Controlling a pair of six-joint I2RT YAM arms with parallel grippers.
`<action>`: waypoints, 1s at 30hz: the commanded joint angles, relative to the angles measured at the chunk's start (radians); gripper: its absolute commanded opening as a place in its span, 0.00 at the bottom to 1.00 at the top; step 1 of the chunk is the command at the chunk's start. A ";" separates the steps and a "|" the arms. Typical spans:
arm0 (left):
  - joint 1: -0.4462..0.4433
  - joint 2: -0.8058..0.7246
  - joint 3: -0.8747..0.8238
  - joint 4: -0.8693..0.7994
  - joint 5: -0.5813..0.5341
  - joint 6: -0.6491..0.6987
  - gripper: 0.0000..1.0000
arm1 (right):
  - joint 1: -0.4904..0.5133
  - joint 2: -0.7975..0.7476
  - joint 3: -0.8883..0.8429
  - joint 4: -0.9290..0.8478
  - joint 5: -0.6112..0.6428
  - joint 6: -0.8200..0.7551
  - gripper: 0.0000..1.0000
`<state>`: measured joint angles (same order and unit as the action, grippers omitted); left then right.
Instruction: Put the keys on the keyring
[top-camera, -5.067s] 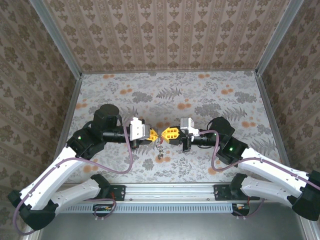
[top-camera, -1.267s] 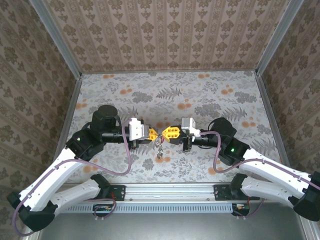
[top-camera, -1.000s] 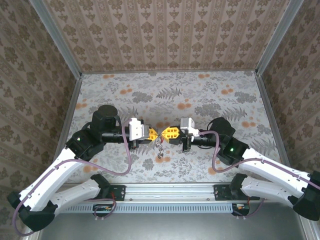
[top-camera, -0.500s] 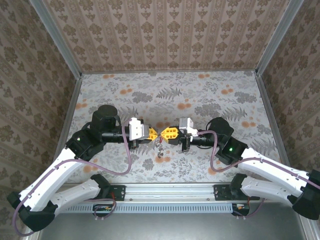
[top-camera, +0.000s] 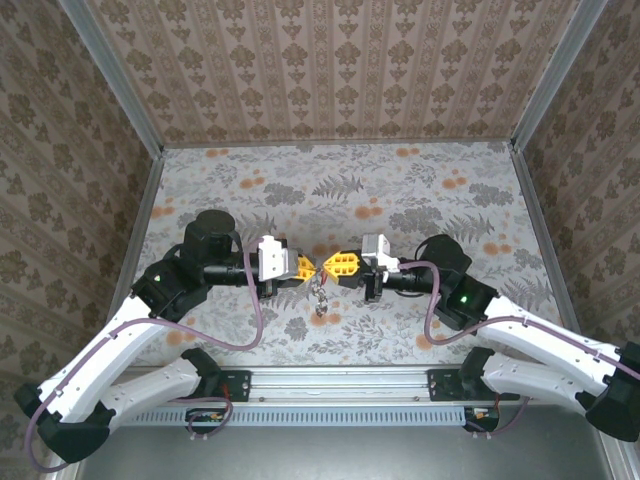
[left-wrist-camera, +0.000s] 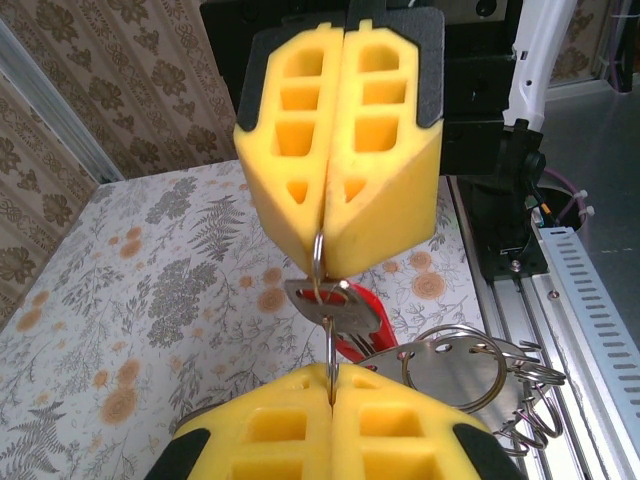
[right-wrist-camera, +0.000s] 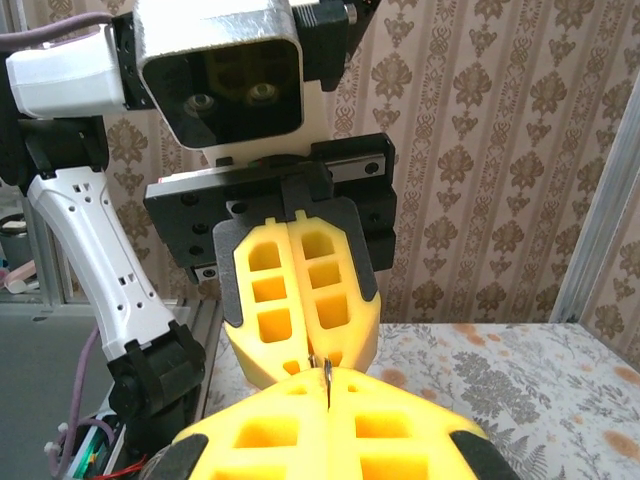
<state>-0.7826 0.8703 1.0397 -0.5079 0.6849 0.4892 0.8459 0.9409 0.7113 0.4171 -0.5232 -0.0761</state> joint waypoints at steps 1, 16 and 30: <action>0.008 -0.003 0.013 0.034 0.022 -0.016 0.00 | -0.012 0.012 0.001 0.039 -0.006 0.005 0.00; 0.007 -0.004 0.012 0.032 0.015 -0.014 0.00 | -0.017 -0.016 -0.006 0.039 -0.016 0.011 0.00; 0.007 -0.003 0.013 0.034 0.016 -0.015 0.00 | -0.017 0.013 0.001 0.054 -0.042 0.024 0.00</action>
<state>-0.7826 0.8703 1.0397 -0.5079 0.6849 0.4892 0.8349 0.9436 0.7113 0.4240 -0.5373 -0.0715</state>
